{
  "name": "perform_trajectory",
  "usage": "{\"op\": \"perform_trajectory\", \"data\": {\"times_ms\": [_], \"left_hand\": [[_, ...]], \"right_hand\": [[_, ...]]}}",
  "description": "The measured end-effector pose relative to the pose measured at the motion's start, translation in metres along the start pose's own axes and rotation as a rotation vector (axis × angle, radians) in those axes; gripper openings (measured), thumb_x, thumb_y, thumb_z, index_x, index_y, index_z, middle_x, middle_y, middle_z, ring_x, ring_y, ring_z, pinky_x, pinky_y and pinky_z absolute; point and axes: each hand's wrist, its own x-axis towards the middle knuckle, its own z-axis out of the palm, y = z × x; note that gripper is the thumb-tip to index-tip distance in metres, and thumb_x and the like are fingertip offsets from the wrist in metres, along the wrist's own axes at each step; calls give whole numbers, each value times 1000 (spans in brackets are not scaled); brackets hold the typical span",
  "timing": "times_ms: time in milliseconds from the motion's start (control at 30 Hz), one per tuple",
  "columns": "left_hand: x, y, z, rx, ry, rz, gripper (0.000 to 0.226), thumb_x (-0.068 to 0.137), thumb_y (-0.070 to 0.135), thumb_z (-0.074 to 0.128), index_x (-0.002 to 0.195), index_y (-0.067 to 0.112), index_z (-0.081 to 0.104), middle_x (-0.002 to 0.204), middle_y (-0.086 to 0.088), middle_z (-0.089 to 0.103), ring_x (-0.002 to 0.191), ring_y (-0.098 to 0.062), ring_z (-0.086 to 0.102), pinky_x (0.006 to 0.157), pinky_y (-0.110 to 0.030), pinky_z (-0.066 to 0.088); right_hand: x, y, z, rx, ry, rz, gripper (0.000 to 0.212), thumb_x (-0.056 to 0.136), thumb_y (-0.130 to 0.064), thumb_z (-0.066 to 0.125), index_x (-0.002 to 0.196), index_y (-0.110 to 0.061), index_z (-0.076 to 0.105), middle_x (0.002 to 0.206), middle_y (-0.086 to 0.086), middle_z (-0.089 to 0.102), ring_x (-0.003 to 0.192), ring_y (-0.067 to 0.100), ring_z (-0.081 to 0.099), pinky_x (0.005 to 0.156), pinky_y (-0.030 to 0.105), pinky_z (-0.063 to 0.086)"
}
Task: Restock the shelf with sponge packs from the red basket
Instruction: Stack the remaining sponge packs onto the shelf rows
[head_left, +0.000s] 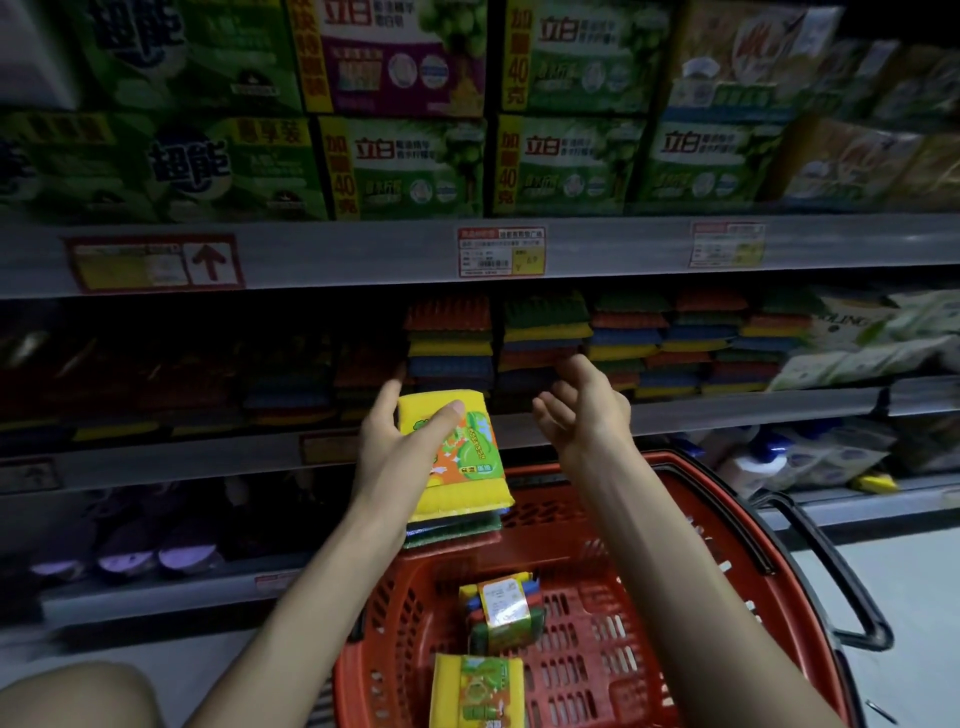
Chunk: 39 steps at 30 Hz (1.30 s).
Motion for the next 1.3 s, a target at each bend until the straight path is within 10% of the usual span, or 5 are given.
{"op": "perform_trajectory", "data": {"times_ms": [400,667,933,1100,1300], "left_hand": [[0,1,3,18,-11,13,80,84,36,83,152,32,42,115,10,69,101,-17,74,95,-49,59],[2,2,2,2,-34,34,79,81,37,84,149,32,45,117,3,72,102,-19,74,94,-48,59],[2,4,1,-22,-76,61,35,87,24,80,102,45,57,94,14,75,93,-13,76,85,-35,61],[-7,8,-5,4,-46,55,72,85,36,82,147,35,45,110,14,68,100,-16,73,93,-46,60],[-18,6,-21,-72,-7,74,37,89,28,79,121,35,62,99,1,75,77,-13,77,66,-35,64]], "right_hand": [[-12,15,6,-358,-89,-108,19,91,-24,75,82,-11,66,54,-3,44,52,16,41,56,32,38],[-2,19,17,-412,-94,-40,20,90,-24,77,84,-7,67,69,7,52,59,18,42,55,33,35],[2,26,20,-378,-74,-40,20,91,-23,75,83,-8,65,83,14,61,74,27,50,61,36,38],[-8,23,14,-377,-103,-13,17,91,-22,75,82,-9,69,65,2,51,58,16,44,53,30,34],[-31,19,-1,-550,-198,-112,17,96,-25,69,105,-12,75,60,-10,54,56,8,48,57,22,38]]}}
